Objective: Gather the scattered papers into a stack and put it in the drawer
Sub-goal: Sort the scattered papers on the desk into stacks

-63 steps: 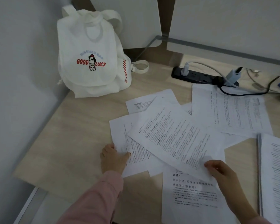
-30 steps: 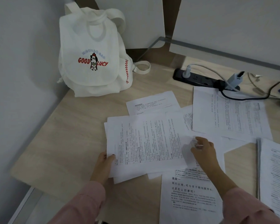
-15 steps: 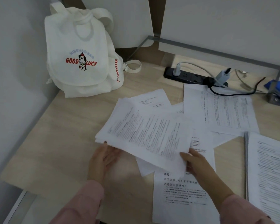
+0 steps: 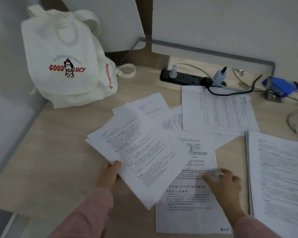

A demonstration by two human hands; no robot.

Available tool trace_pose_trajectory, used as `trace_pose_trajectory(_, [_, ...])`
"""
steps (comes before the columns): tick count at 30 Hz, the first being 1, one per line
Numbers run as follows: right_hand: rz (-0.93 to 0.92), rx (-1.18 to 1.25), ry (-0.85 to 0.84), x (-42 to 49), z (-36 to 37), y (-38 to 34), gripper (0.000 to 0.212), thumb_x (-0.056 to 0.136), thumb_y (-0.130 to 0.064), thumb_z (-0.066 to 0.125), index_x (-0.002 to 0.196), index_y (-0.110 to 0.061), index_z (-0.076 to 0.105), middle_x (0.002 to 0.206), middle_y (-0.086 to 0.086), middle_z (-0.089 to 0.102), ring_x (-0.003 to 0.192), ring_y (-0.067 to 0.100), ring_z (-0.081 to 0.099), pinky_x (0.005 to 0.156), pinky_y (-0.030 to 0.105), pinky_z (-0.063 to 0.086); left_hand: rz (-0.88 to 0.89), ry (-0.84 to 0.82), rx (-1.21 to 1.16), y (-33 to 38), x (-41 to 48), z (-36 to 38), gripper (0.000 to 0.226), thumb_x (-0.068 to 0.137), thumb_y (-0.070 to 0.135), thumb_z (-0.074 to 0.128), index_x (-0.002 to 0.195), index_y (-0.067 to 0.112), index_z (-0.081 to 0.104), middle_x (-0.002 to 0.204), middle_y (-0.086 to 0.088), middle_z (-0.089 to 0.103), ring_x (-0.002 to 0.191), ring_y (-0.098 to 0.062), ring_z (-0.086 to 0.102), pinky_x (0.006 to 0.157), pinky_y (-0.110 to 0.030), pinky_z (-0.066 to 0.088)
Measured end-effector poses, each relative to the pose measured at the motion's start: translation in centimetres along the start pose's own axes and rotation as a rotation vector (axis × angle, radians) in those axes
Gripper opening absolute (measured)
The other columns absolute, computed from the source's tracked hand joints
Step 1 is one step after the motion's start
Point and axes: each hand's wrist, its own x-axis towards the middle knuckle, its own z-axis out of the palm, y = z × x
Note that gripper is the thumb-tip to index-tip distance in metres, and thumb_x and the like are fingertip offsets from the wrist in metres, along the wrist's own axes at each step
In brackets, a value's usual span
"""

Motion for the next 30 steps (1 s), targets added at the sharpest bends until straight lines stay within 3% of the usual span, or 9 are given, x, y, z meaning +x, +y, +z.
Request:
trace_pose_trajectory(4, [0.074, 0.076, -0.035, 0.4, 0.6, 0.8, 0.065, 0.071, -0.025, 0.076, 0.122, -0.003, 0.043, 0.119, 0.022, 0.053, 0.112, 0.04, 0.046, 0.095, 0.046, 0.038, 0.026, 0.061, 0.14, -0.5, 0.8, -1.2, 0.018, 0.089, 0.01, 0.048, 0.107, 0.013, 0.05, 0.104, -0.006, 0.057, 0.105, -0.027, 0.054, 0.09, -0.036, 0.041])
trace_pose_trajectory(7, [0.066, 0.103, -0.159, 0.4, 0.5, 0.1, 0.028, 0.084, -0.024, 0.061, 0.102, -0.005, 0.053, 0.101, 0.015, 0.064, 0.087, 0.031, 0.057, 0.073, 0.037, 0.045, 0.059, 0.057, 0.225, -0.5, 0.8, -1.9, 0.022, 0.09, 0.01, 0.048, 0.111, 0.017, 0.05, 0.105, -0.004, 0.056, 0.104, -0.024, 0.052, 0.094, -0.036, 0.04])
trace_pose_trajectory(11, [-0.191, 0.09, -0.148, -0.5, -1.0, -1.6, 0.019, 0.091, -0.021, 0.049, 0.08, -0.005, 0.054, 0.074, 0.01, 0.066, 0.067, 0.026, 0.061, 0.065, 0.04, 0.05, 0.049, 0.059, 0.28, -0.2, 1.0, -2.8, 0.033, 0.092, 0.009, 0.045, 0.124, 0.01, 0.05, 0.112, -0.008, 0.057, 0.101, -0.024, 0.053, 0.095, -0.038, 0.042])
trace_pose_trajectory(16, [-0.522, 0.039, 0.12, -2.0, -5.9, -5.7, 0.023, 0.093, -0.018, 0.048, 0.071, -0.011, 0.047, 0.057, -0.001, 0.053, 0.052, 0.016, 0.052, 0.049, 0.03, 0.041, 0.035, 0.069, 0.309, 0.2, 1.3, -3.1, 0.034, 0.091, 0.01, 0.043, 0.125, 0.01, 0.048, 0.115, -0.009, 0.057, 0.104, -0.027, 0.054, 0.097, -0.041, 0.043])
trace_pose_trajectory(19, [-0.623, 0.156, 0.212, -3.4, -9.1, -8.4, 0.021, 0.094, -0.017, 0.048, 0.073, -0.015, 0.046, 0.056, -0.003, 0.049, 0.051, 0.011, 0.047, 0.046, 0.027, 0.034, 0.013, 0.08, 0.284, 0.5, 1.4, -2.9, 0.031, 0.091, 0.009, 0.043, 0.121, 0.008, 0.048, 0.109, -0.011, 0.057, 0.101, -0.029, 0.055, 0.095, -0.042, 0.044])
trace_pose_trajectory(22, [-0.598, 0.342, 0.229, -3.1, -10.8, -9.8, 0.024, 0.095, -0.021, 0.047, 0.078, -0.004, 0.049, 0.065, 0.011, 0.054, 0.053, 0.016, 0.043, 0.048, 0.027, 0.034, 0.009, 0.083, 0.217, 0.5, 1.5, -2.8, 0.028, 0.09, 0.004, 0.041, 0.117, 0.005, 0.049, 0.109, -0.011, 0.057, 0.099, -0.028, 0.054, 0.093, -0.041, 0.043])
trace_pose_trajectory(24, [-0.547, 0.467, 0.164, -2.2, -11.0, -10.0, 0.03, 0.094, -0.025, 0.049, 0.086, 0.004, 0.051, 0.08, 0.023, 0.059, 0.059, 0.018, 0.044, 0.054, 0.026, 0.039, -0.011, 0.088, 0.154, 0.5, 1.6, -2.8, 0.023, 0.089, 0.002, 0.041, 0.11, 0.007, 0.048, 0.112, -0.013, 0.057, 0.095, -0.028, 0.055, 0.086, -0.038, 0.045])
trace_pose_trajectory(26, [-0.487, 0.533, 0.038, -1.6, -10.5, -10.2, 0.031, 0.093, -0.026, 0.05, 0.092, 0.004, 0.055, 0.089, 0.023, 0.062, 0.072, 0.02, 0.052, 0.065, 0.03, 0.042, -0.044, 0.088, 0.096, 0.7, 1.5, -2.9, 0.021, 0.089, 0.004, 0.042, 0.109, 0.009, 0.048, 0.107, -0.011, 0.058, 0.086, -0.023, 0.055, 0.073, -0.032, 0.045])
trace_pose_trajectory(30, [-0.405, 0.414, -0.192, -0.9, -6.1, -10.0, 0.027, 0.093, -0.022, 0.05, 0.082, 0.002, 0.053, 0.076, 0.01, 0.057, 0.071, 0.019, 0.05, 0.062, 0.028, 0.037, -0.12, 0.056, -0.102, 0.3, 1.0, -2.8, 0.032, 0.093, 0.024, 0.045, 0.121, 0.009, 0.052, 0.119, -0.011, 0.059, 0.107, -0.03, 0.057, 0.096, -0.043, 0.045])
